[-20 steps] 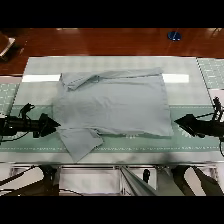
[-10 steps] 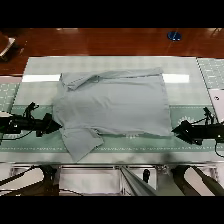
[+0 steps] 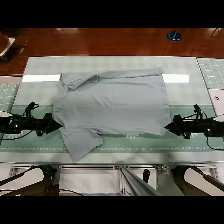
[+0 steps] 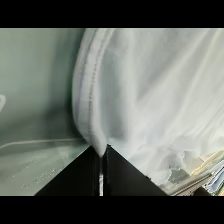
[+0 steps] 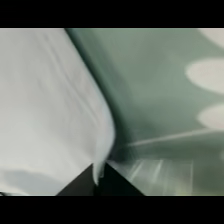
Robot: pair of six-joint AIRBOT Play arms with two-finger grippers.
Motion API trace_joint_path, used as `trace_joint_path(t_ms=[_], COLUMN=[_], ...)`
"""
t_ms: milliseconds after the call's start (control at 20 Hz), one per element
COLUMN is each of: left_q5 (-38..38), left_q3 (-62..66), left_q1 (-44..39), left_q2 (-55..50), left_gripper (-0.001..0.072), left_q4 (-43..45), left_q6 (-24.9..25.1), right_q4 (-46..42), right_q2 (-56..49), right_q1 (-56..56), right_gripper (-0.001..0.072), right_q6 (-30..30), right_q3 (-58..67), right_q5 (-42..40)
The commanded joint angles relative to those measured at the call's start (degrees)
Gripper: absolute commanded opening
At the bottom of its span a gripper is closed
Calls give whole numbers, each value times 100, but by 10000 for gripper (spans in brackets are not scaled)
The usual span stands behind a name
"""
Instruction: Fold the shirts.
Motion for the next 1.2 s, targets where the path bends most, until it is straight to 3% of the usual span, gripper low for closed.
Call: trace_joint_path(t_ms=[0,100,250,350,550,850,1000,1150], left_q5=[-133,-280,-184,208,1038,1207,962,671], left_q3=[229,826,2365,3657,5639,6330,6330,6328], left_q1=[2,2,0,2,2,-129,-815,-1613], left_q2=[22,225,859,1364,2470,4183,4883,5163], left_gripper=[23,23,22,21,22,22,22,22], left_q4=[-393,-1176,-3016,-3053,-1270,1294,2710,3453], left_q6=[59,59,236,227,-245,-857,-1025,-1198], right_q4=[295,240,-109,-713,-1386,-2024,-2162,-2415], right_q2=[-131,-66,-50,-48,146,1773,2367,2632], right_q1=[671,922,1224,1403,1434,1434,1434,1434], right_gripper=[23,23,23,23,23,23,23,23], right_q6=[-181,-31,437,763,1043,1023,1032,1200], right_q3=[715,2000,4675,6557,9208,9346,9346,9337], right_q5=[107,566,841,929,1676,2074,2430,3042])
